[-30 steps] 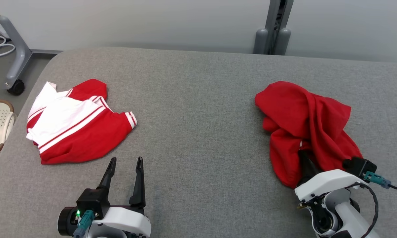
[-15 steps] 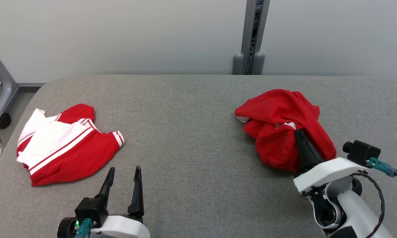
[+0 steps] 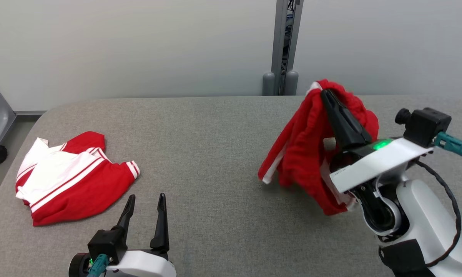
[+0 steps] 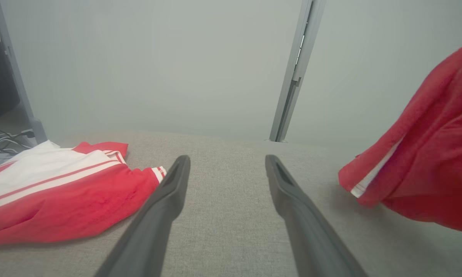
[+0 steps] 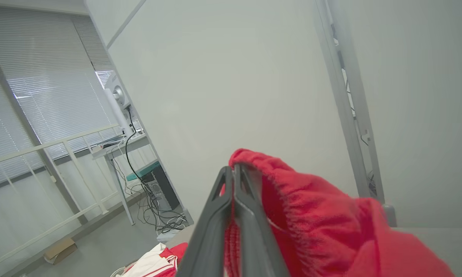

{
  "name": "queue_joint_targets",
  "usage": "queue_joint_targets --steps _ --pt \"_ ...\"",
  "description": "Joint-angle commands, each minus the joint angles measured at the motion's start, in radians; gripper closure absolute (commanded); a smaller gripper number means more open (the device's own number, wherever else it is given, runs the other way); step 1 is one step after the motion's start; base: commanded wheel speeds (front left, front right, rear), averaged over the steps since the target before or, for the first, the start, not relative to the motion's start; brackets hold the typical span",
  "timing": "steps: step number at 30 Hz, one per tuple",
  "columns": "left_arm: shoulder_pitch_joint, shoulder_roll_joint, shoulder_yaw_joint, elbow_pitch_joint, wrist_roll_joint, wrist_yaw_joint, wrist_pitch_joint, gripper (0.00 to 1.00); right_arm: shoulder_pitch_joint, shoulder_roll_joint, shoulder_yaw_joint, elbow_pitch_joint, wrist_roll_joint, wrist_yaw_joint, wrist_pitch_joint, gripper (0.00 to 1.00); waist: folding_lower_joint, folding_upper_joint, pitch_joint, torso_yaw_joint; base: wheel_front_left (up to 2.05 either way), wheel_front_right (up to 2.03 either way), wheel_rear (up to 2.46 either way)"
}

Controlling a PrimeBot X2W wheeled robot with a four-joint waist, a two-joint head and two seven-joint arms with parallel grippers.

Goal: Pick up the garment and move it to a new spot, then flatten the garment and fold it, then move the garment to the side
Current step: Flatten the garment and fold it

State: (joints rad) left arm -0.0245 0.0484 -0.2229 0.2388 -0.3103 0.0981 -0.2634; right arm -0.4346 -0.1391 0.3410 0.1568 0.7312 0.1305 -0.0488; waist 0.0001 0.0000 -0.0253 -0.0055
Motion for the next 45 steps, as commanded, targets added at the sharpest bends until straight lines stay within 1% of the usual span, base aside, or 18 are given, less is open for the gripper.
queue_joint_targets --steps 1,7,10,12,14,17,23,27,30,32,33,38,45 --pt "-0.003 0.004 0.000 -0.002 -0.008 0.006 -0.002 0.00 -0.020 -0.002 0.010 -0.026 -0.005 0.001 0.012 1.00 -0.0001 0.0000 -0.001 0.000 0.00 0.00 0.00" --pt "-0.002 0.004 -0.014 -0.004 -0.021 0.009 -0.002 0.00 -0.106 0.013 0.094 -0.148 0.017 0.001 0.059 1.00 -0.0001 0.0000 -0.002 0.010 0.00 0.00 0.00" --pt "-0.001 0.004 -0.018 -0.001 -0.027 0.010 -0.002 0.00 -0.142 0.030 0.138 -0.206 0.061 0.001 0.063 1.00 -0.0001 0.0000 -0.004 0.020 0.00 0.00 0.00" --pt "0.000 0.004 -0.021 0.000 -0.027 0.010 -0.002 0.00 -0.161 0.037 0.145 -0.240 0.100 0.000 0.053 1.00 -0.0001 0.0000 -0.006 0.027 0.00 0.00 0.00" --pt "0.004 0.004 -0.022 0.000 -0.030 0.012 -0.002 0.00 -0.169 0.042 0.128 -0.255 0.128 0.000 0.044 1.00 -0.0001 0.0000 -0.007 0.034 0.00 0.00 0.00" --pt "0.011 0.004 -0.022 -0.002 -0.033 0.014 -0.002 0.00 -0.143 0.030 0.044 -0.175 0.106 0.000 0.060 1.00 -0.0001 0.0000 -0.008 0.044 0.00 0.00 0.00" --pt "0.010 0.004 -0.025 -0.008 -0.029 0.014 -0.002 0.00 -0.094 0.021 -0.115 0.084 0.035 0.001 0.159 1.00 -0.0001 0.0000 0.009 0.054 0.00 0.00 0.00" --pt "-0.003 0.004 -0.028 -0.006 -0.023 0.010 -0.002 0.00 -0.079 -0.007 -0.171 0.261 -0.020 0.001 0.199 1.00 -0.0001 0.0000 0.035 0.058 0.00 0.00 0.00" --pt "-0.024 0.004 -0.034 -0.004 -0.016 0.005 -0.002 0.00 -0.088 -0.059 -0.183 0.391 -0.094 0.000 0.169 1.00 -0.0001 0.0000 0.065 0.064 0.00 0.00 0.00" --pt "-0.035 0.004 -0.036 -0.002 -0.010 0.002 -0.002 0.00 -0.107 -0.067 -0.189 0.464 -0.118 0.001 0.133 1.00 -0.0001 0.0000 0.083 0.071 0.00 0.00 0.00" --pt "-0.035 0.004 -0.036 -0.002 -0.010 0.002 -0.002 0.00 -0.107 -0.067 -0.189 0.464 -0.118 0.001 0.133 1.00 -0.0001 0.0000 0.083 0.071 0.00 0.00 0.00" --pt "-0.053 0.004 -0.038 0.005 -0.003 -0.002 -0.002 0.00 -0.181 -0.094 -0.211 0.612 -0.154 0.000 0.047 1.00 -0.0001 0.0000 0.122 0.089 0.00 0.00 0.00" --pt "-0.076 0.004 -0.051 0.006 0.001 -0.006 -0.002 0.00 -0.326 -0.125 -0.179 0.736 -0.169 0.000 -0.021 1.00 -0.0001 0.0000 0.172 0.133 0.00 0.00 0.00"
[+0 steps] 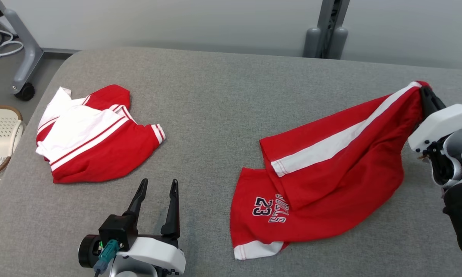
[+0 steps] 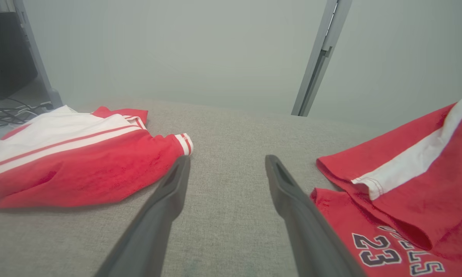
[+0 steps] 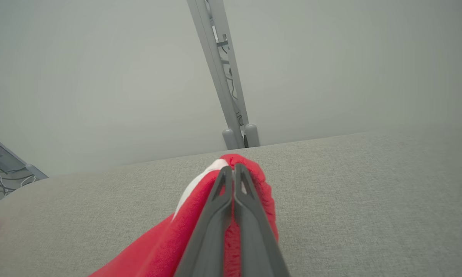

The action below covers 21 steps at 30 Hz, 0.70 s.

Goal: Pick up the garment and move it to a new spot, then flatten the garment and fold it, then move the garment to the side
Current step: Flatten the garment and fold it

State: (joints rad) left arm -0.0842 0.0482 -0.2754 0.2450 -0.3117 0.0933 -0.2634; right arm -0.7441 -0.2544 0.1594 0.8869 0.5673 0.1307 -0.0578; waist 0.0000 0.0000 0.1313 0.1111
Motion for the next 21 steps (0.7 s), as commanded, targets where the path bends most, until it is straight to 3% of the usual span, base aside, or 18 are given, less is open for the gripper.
queue_joint_targets --steps 1,8,10,21 --pt "-0.017 0.004 -0.001 -0.001 0.002 -0.001 -0.002 0.00 -0.037 -0.015 0.010 0.020 -0.008 0.000 -0.023 1.00 0.0000 0.0000 0.022 0.023 0.00 0.00 0.00" --pt "-0.038 0.004 -0.022 -0.005 -0.008 0.003 -0.002 0.00 -0.165 -0.047 0.048 0.136 -0.029 0.000 -0.088 1.00 0.0000 0.0000 0.070 0.077 0.00 0.00 0.00" --pt "-0.046 0.004 -0.030 -0.005 -0.014 0.005 -0.002 0.00 -0.198 -0.057 0.057 0.183 -0.053 0.000 -0.117 0.00 0.0000 0.0000 0.079 0.091 0.00 0.00 0.00" --pt "-0.050 0.004 -0.034 -0.004 -0.033 0.021 -0.002 0.00 -0.272 -0.019 0.147 0.307 -0.105 0.000 -0.152 0.00 0.0000 0.0000 0.072 0.084 0.00 0.00 0.00"
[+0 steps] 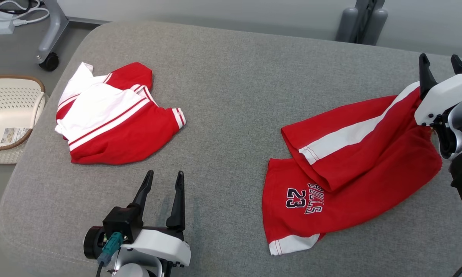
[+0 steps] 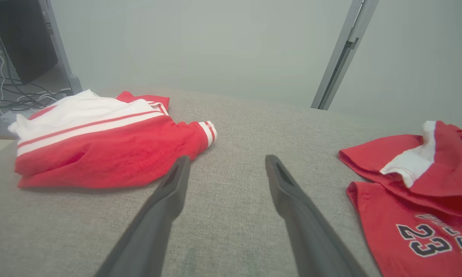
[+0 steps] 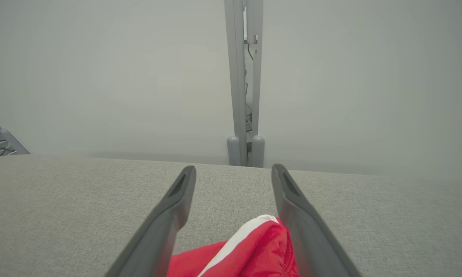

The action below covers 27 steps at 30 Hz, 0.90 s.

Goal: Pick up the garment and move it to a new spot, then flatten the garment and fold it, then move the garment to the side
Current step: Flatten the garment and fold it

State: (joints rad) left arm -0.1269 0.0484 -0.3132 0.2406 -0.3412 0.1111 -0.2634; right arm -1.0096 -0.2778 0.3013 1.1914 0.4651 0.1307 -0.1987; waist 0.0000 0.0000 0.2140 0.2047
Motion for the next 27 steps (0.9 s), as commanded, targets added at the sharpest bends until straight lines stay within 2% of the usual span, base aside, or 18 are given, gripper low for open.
queue_joint_targets --steps 1,11,14,19,27 --pt "-0.006 0.004 0.006 0.000 -0.003 0.004 -0.002 0.00 -0.004 0.010 0.011 0.001 0.003 0.000 -0.017 0.00 0.0000 0.0000 -0.017 -0.017 0.00 0.00 0.00" --pt "0.021 0.004 0.031 -0.004 0.007 -0.003 -0.002 0.00 0.097 0.012 0.027 -0.137 0.082 0.000 -0.068 0.00 0.0000 0.0000 -0.104 -0.100 0.00 0.00 0.00" --pt "0.037 0.004 0.036 -0.008 0.009 -0.005 -0.002 0.00 0.168 -0.009 -0.003 -0.260 0.084 0.000 -0.068 0.00 0.0000 0.0000 -0.131 -0.129 0.00 0.00 0.00" --pt "0.060 0.004 0.039 -0.013 0.009 -0.006 -0.002 0.00 0.355 -0.020 -0.122 -0.489 0.031 0.000 -0.068 0.00 0.0000 0.0000 -0.167 -0.169 0.00 0.00 0.00" --pt "0.094 0.004 0.016 -0.011 -0.006 -0.012 -0.002 0.00 0.676 0.076 -0.319 -0.779 -0.107 0.000 -0.068 0.00 0.0000 0.0000 -0.201 -0.206 0.00 0.00 0.00"
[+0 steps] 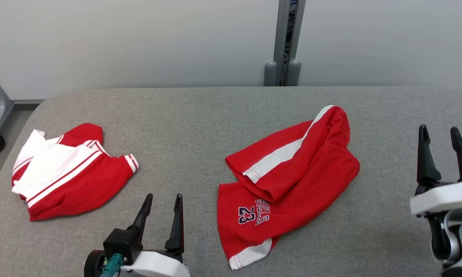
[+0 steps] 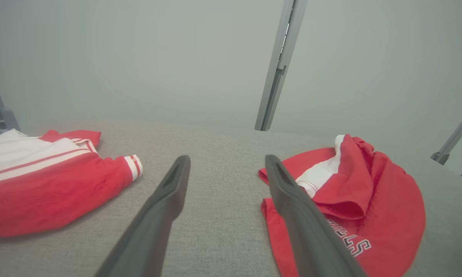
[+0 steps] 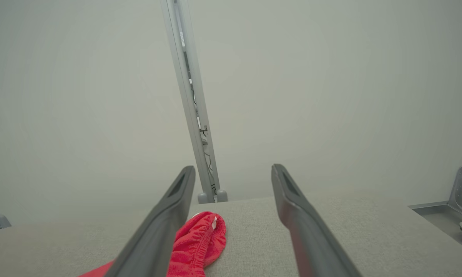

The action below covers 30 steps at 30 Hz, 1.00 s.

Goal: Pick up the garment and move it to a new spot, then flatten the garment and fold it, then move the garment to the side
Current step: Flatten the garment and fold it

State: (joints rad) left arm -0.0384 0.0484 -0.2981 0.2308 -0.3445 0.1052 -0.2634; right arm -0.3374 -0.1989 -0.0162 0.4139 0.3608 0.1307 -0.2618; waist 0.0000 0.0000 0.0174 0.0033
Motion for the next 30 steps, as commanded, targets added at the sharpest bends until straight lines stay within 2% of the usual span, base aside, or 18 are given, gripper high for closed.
queue_joint_targets --steps 1,3,8,19,20,22,26,27,30 --pt "0.009 0.004 -0.003 -0.001 -0.005 -0.006 -0.002 0.00 0.037 0.013 -0.016 -0.028 -0.022 0.000 -0.005 0.00 0.0000 0.0000 -0.006 -0.008 0.00 0.00 0.00" --pt "0.013 0.004 -0.010 -0.002 -0.008 -0.005 -0.002 0.00 0.099 0.055 -0.053 -0.074 -0.038 0.000 -0.005 0.00 0.0000 0.0000 -0.009 -0.013 0.00 0.00 0.00" --pt "0.024 0.004 -0.034 0.000 -0.011 -0.009 -0.002 0.00 0.203 0.108 -0.093 -0.131 -0.075 0.000 -0.005 0.00 0.0000 0.0000 -0.014 -0.019 0.00 0.00 0.00" --pt "0.025 0.004 -0.049 0.014 -0.012 -0.018 -0.002 0.00 0.210 0.135 -0.100 -0.147 -0.107 0.000 -0.005 0.00 0.0000 0.0000 -0.022 -0.019 0.00 0.00 0.00" --pt "0.030 0.004 -0.059 0.022 -0.025 -0.027 -0.002 0.00 0.210 0.135 -0.102 -0.148 -0.106 0.000 -0.005 0.00 0.0000 0.0000 -0.021 -0.018 0.00 0.00 0.00" --pt "0.043 0.003 -0.099 0.061 -0.081 -0.076 -0.001 0.00 0.214 0.138 -0.106 -0.143 -0.100 0.000 -0.005 0.00 0.0000 0.0000 -0.021 -0.017 0.00 0.00 0.00" --pt "0.018 0.004 -0.189 0.168 -0.090 -0.162 -0.002 0.00 0.219 0.140 -0.112 -0.130 -0.096 0.000 -0.005 0.00 0.0000 0.0000 -0.015 -0.011 0.00 0.00 0.00" --pt "0.018 0.004 -0.189 0.168 -0.090 -0.162 -0.002 0.00 0.219 0.140 -0.112 -0.130 -0.096 0.000 -0.005 0.00 0.0000 0.0000 -0.015 -0.011 0.00 0.00 0.00" --pt "-0.002 0.005 -0.240 0.243 -0.121 -0.202 -0.002 0.00 0.218 0.143 -0.113 -0.125 -0.097 0.000 -0.005 0.00 0.0000 0.0000 -0.010 -0.007 0.00 0.00 0.00"
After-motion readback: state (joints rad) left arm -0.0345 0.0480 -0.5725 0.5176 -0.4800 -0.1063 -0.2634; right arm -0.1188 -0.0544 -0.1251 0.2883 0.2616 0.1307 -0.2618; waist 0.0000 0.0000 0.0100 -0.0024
